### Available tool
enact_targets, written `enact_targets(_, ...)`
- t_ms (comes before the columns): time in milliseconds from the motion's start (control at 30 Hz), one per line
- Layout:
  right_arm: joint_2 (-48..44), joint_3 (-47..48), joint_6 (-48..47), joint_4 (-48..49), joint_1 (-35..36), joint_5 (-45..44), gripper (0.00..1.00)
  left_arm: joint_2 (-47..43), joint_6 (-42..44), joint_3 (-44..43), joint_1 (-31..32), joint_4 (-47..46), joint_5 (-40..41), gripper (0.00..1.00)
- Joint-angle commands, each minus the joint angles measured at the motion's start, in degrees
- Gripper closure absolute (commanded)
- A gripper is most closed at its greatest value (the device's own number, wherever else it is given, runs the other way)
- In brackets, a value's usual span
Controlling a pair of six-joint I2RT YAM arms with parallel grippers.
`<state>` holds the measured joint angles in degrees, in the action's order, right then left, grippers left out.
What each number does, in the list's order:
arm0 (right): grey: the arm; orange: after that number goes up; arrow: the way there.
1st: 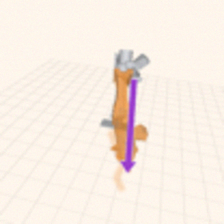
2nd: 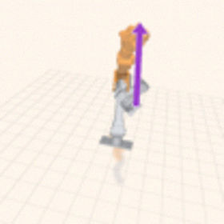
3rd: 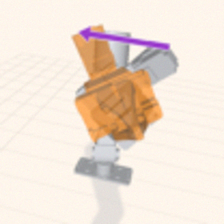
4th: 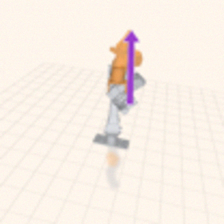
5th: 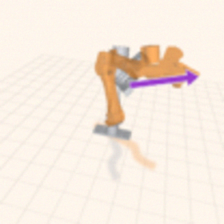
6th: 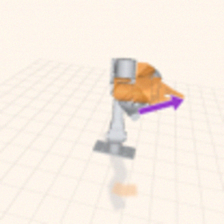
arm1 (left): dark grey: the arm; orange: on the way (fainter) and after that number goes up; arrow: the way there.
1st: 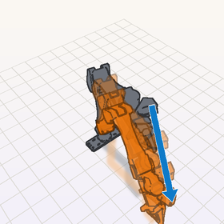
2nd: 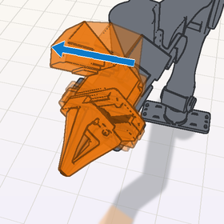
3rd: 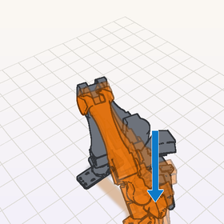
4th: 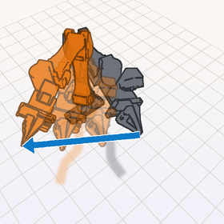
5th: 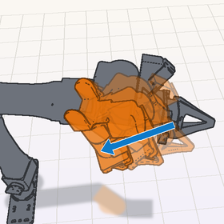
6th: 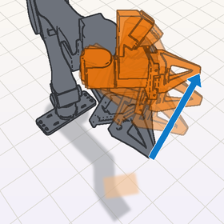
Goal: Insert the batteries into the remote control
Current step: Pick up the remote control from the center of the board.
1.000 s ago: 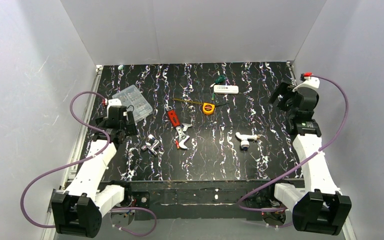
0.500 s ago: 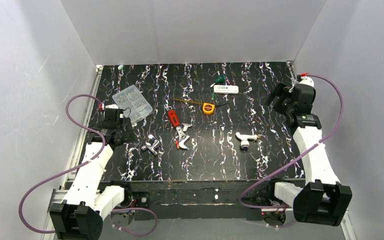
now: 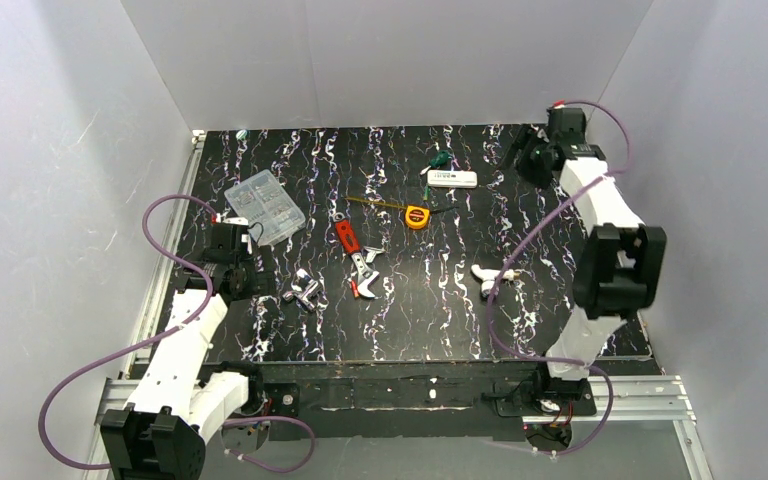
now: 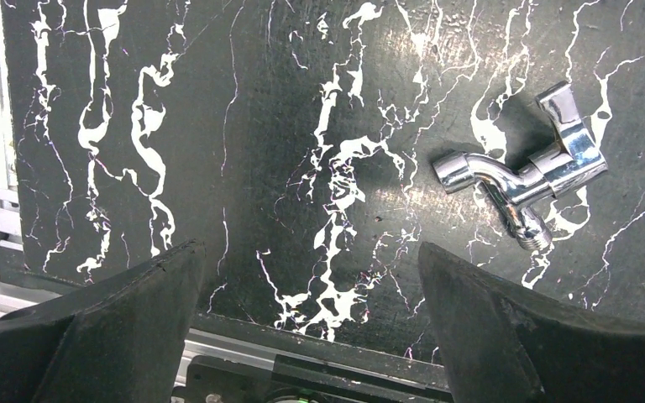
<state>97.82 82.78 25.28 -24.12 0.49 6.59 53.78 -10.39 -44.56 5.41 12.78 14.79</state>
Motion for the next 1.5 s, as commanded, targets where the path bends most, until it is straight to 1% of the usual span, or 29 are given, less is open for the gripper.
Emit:
enact_targets(0, 10.9, 12.9, 2.2, -5.9, 3.4, 3.6, 0.21, -0.8, 1.0, 0.6, -0.2, 4.5, -0.3, 0.01)
enact_targets(133, 20.5, 25.6, 1.0, -10.0, 6.3, 1.8, 0.21, -1.1, 1.3, 0.8, -0.2, 4.4, -1.0, 0.01)
enact_targets(167, 22.7, 29.6, 0.8, -10.8, 6.6, 1.6, 0.21, -1.1, 1.3, 0.8, -0.1, 4.4, -1.2, 0.00)
enact_targets(300, 30.6, 40.3, 1.2, -14.1, 6.8, 2.2, 0.21, -0.8, 1.4, 0.8, -0.1, 4.2, -1.8, 0.01)
enact_targets(467, 38.2, 49.3, 2.7, -16.0, 6.8, 4.4, 0.22, -0.1, 1.4, 0.5, -0.1, 4.2, -2.5, 0.01)
enact_targets(733, 43.6, 54.4, 8.1, -14.6, 6.4, 8.3, 0.26, -0.1, 1.6, 0.6, -0.1, 4.2, -2.6, 0.01)
enact_targets(1033, 47.5, 55.4, 13.1, -15.0, 5.9, 12.7, 0.27, 0.0, 1.7, 0.5, -0.1, 4.3, -3.0, 0.01)
enact_targets(1233, 49.0, 55.4, 13.1, -17.1, 5.8, 14.3, 0.28, 0.3, 2.0, 0.5, -0.1, 4.4, -4.0, 0.01)
enact_targets(1467, 49.2, 55.0, 9.1, -20.6, 5.8, 12.9, 0.27, 0.4, 2.2, 0.4, -0.1, 4.5, -3.8, 0.01)
